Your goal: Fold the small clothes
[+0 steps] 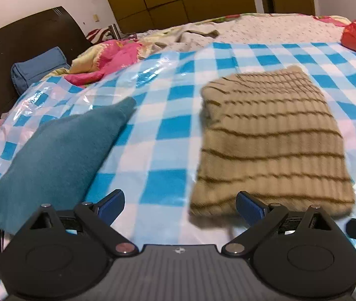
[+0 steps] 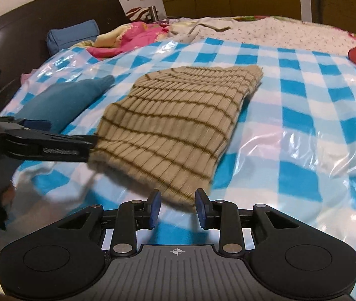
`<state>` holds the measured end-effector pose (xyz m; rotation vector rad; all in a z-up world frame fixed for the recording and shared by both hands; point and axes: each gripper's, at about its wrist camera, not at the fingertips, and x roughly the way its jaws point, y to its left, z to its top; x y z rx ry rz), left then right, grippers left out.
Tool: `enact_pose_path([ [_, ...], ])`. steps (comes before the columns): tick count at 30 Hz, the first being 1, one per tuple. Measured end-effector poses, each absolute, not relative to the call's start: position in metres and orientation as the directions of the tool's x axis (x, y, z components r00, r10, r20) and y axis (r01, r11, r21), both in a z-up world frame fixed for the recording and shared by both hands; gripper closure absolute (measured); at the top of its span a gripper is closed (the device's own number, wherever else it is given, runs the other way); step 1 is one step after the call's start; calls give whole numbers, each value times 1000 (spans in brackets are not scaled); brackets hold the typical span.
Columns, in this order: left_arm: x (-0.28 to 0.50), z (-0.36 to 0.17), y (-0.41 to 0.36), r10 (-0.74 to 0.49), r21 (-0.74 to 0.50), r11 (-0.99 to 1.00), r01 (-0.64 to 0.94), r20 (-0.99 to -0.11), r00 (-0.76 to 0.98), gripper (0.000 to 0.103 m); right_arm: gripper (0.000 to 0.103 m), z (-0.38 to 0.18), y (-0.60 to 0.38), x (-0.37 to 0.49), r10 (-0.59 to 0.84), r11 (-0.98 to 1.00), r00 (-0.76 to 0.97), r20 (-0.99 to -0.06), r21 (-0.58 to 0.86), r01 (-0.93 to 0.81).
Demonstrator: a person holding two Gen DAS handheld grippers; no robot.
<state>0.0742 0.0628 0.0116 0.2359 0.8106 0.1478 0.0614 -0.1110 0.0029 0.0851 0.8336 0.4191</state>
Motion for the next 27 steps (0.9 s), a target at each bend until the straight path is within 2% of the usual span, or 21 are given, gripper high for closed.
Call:
enact_pose_path([
  [5, 59, 6, 48, 194, 238, 971, -24, -723, 663, 0, 73, -2, -110, 49, 377, 924, 594, -711, 245, -293],
  [14, 45, 3, 51, 104, 110, 993, -29, -765, 636, 0, 71, -2, -119, 47, 311, 950, 634, -708, 259, -177],
  [17, 44, 3, 52, 95, 93, 995, -37, -769, 633, 0, 68, 0, -119, 49, 307, 950, 642, -703, 268, -162],
  [27, 43, -1, 56, 86, 72, 996, -48, -773, 628, 0, 68, -5, -107, 47, 283, 958, 643, -712, 236, -160],
])
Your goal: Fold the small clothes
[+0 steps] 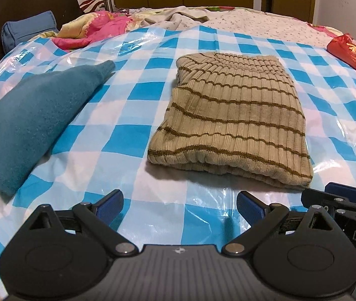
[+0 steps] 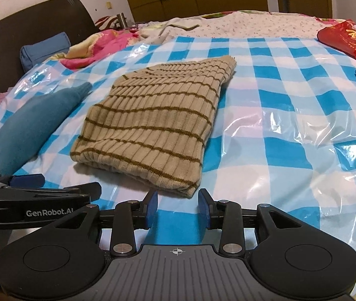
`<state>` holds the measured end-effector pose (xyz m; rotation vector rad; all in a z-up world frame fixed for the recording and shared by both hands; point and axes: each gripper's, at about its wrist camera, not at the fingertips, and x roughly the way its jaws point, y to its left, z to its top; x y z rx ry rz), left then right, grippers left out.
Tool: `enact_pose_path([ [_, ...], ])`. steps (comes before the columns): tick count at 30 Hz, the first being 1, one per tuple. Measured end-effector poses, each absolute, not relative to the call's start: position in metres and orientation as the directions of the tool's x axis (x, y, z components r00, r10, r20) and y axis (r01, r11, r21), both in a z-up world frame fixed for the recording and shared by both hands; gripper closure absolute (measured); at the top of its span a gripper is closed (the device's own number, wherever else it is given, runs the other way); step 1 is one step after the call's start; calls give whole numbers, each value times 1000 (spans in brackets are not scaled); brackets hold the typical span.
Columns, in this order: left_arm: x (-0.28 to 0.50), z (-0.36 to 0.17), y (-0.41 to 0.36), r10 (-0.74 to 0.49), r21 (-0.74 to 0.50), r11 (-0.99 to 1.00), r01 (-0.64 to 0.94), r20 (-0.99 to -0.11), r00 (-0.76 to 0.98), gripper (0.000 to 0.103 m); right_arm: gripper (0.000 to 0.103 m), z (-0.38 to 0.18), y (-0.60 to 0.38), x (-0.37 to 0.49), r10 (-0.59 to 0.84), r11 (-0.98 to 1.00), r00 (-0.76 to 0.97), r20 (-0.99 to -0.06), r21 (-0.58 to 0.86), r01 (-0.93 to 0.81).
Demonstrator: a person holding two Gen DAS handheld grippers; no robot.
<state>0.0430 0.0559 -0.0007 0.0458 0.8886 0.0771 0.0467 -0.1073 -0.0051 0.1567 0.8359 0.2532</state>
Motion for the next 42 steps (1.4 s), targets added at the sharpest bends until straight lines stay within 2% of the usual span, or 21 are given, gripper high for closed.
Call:
enact_pose_path([
  [13, 39, -5, 48, 91, 96, 995, -26, -776, 624, 0, 68, -11, -121, 45, 252, 965, 654, -713, 238, -112],
  [16, 39, -6, 46, 92, 100, 995, -22, -777, 623, 0, 64, -12, -121, 45, 257, 964, 656, -710, 239, -119],
  [27, 38, -7, 41, 77, 105, 994, 9, -778, 624, 0, 61, -12, -116, 42, 249, 967, 662, -707, 216, -133],
  [29, 38, -7, 40, 77, 107, 994, 10, -778, 623, 0, 56, -13, -115, 41, 243, 969, 664, -707, 206, -136],
  [42, 38, -7, 40, 69, 101, 995, 15, -780, 622, 0, 56, -14, -115, 40, 236, 971, 669, -705, 193, -139],
])
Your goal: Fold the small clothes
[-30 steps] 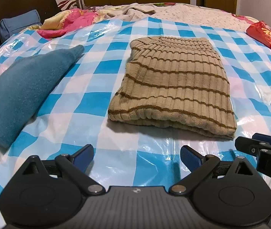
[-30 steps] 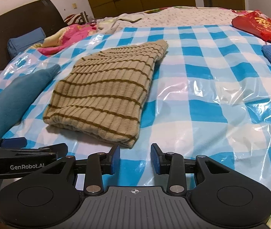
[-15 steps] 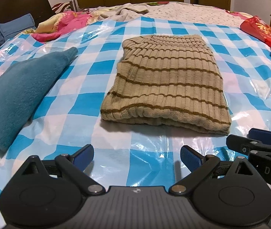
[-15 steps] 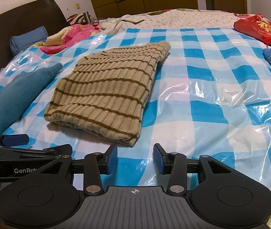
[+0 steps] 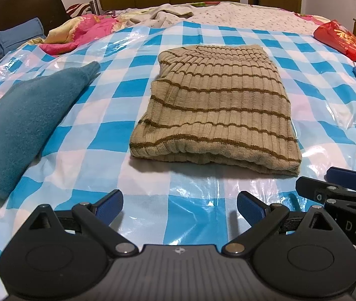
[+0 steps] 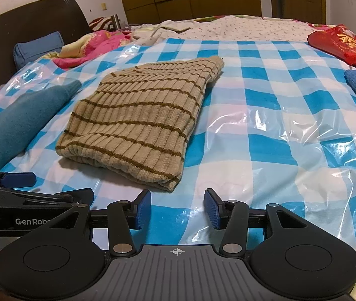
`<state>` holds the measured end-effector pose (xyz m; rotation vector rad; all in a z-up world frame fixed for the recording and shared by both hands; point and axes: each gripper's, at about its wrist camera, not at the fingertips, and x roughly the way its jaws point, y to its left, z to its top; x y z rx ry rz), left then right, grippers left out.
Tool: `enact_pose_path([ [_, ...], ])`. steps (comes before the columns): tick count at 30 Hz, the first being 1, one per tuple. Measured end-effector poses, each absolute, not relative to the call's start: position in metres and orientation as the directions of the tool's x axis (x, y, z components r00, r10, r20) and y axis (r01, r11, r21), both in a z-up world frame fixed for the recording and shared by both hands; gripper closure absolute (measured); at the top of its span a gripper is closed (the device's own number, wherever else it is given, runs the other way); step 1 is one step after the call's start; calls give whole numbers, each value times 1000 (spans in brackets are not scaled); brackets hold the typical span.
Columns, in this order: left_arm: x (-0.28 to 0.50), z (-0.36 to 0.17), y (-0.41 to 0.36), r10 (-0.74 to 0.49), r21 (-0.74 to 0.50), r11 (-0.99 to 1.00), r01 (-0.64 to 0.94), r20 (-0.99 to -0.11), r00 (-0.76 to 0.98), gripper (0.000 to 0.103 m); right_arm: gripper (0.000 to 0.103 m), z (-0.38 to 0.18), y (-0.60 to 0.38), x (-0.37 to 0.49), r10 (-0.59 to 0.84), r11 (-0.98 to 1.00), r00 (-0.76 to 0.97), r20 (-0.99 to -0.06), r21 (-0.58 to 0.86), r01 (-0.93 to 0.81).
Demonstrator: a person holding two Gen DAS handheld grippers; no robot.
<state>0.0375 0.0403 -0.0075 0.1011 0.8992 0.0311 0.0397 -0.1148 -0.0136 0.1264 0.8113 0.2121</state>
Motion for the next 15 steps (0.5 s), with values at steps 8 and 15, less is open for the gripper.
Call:
enact_pose_path([
  [8, 37, -8, 39, 69, 102, 995, 17, -780, 622, 0, 56, -14, -116, 40, 238, 971, 669, -705, 196, -138],
  [15, 37, -7, 39, 68, 97, 995, 12, -779, 623, 0, 56, -14, -116, 39, 235, 972, 668, -707, 190, -141],
])
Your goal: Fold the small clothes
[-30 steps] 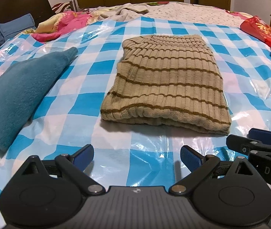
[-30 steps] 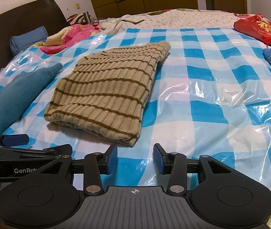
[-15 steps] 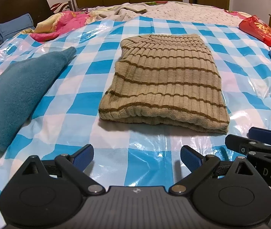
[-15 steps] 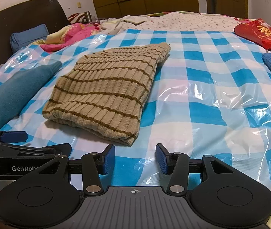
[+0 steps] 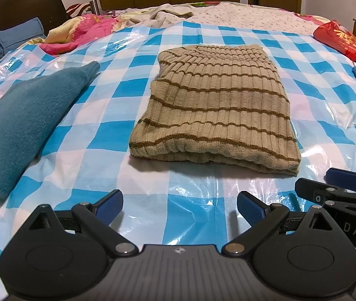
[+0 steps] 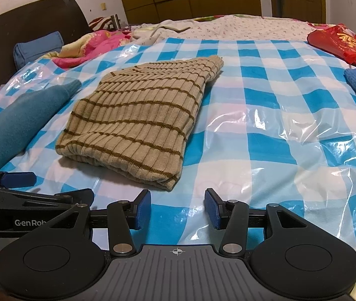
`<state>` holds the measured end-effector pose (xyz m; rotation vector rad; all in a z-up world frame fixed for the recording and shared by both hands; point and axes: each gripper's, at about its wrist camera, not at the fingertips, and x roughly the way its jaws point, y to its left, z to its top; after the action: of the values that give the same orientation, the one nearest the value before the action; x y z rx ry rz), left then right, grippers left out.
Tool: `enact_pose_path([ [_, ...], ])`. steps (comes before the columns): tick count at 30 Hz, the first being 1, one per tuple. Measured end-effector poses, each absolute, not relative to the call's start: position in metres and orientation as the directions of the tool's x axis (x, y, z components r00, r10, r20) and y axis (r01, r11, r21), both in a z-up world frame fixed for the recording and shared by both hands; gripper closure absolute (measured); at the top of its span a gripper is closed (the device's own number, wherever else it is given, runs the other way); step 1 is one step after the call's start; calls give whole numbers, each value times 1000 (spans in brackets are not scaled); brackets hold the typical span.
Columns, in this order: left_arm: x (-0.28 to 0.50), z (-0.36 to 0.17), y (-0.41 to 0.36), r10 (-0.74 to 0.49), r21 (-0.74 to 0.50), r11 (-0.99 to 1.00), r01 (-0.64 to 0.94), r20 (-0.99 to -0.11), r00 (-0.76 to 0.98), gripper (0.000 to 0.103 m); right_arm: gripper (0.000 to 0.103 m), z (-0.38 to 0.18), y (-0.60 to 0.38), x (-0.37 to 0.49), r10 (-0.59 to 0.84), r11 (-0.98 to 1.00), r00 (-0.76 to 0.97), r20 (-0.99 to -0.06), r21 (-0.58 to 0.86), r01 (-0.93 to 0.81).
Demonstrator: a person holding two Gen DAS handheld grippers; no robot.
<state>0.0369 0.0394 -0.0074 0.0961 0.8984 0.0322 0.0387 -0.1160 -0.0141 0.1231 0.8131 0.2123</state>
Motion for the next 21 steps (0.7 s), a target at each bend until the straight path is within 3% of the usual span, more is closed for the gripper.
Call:
enact_pose_path([
  [21, 36, -7, 41, 70, 99, 995, 11, -779, 623, 0, 55, -15, -116, 38, 233, 972, 667, -707, 187, -142],
])
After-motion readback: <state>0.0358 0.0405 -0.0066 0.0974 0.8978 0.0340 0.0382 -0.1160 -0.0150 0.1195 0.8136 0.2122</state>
